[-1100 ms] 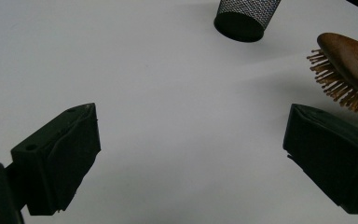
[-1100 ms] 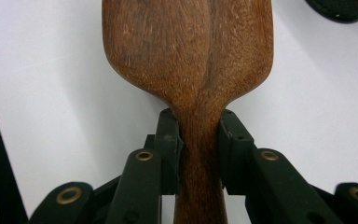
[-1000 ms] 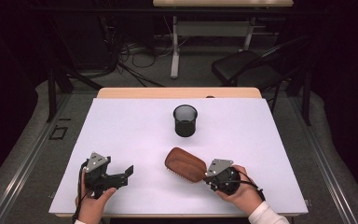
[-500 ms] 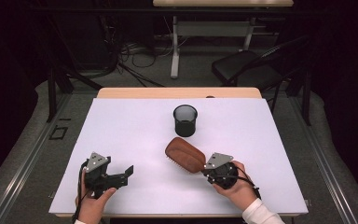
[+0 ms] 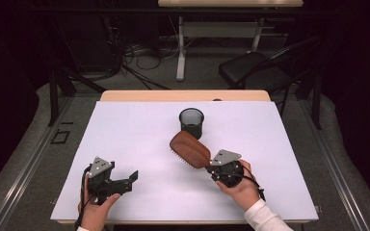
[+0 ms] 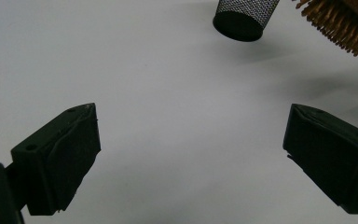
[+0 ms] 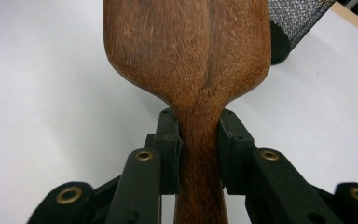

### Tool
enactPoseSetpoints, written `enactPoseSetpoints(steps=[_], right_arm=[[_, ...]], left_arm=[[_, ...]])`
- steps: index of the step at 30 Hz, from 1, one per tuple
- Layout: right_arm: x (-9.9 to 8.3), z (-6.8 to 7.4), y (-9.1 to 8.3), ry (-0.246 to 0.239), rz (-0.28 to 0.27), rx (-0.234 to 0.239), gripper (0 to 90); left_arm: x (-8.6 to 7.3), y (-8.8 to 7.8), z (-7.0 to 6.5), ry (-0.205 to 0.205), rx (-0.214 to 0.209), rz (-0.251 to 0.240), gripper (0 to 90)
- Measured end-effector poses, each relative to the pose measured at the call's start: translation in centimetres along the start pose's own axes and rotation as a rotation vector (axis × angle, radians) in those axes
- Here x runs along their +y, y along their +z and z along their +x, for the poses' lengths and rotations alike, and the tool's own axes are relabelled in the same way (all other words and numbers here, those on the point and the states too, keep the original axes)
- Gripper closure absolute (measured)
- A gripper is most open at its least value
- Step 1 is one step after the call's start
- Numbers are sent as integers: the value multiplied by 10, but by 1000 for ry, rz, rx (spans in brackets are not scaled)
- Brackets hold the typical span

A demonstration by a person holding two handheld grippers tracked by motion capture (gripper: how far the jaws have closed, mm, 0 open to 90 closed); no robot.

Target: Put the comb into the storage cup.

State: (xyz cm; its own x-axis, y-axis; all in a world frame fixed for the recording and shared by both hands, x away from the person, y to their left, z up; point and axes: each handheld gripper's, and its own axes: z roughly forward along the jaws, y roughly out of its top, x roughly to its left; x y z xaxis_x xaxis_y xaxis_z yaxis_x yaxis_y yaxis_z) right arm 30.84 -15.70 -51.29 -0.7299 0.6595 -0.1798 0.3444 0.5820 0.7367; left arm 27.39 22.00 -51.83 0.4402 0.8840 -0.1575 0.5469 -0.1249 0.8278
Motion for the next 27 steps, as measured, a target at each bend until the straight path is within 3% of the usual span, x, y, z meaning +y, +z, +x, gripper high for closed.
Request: enactPoseSetpoints(steps=[27], right_arm=[[27, -8, 3, 40, -124, -67, 726]], left_arm=[[-1, 1, 1, -3, 0, -1, 39]])
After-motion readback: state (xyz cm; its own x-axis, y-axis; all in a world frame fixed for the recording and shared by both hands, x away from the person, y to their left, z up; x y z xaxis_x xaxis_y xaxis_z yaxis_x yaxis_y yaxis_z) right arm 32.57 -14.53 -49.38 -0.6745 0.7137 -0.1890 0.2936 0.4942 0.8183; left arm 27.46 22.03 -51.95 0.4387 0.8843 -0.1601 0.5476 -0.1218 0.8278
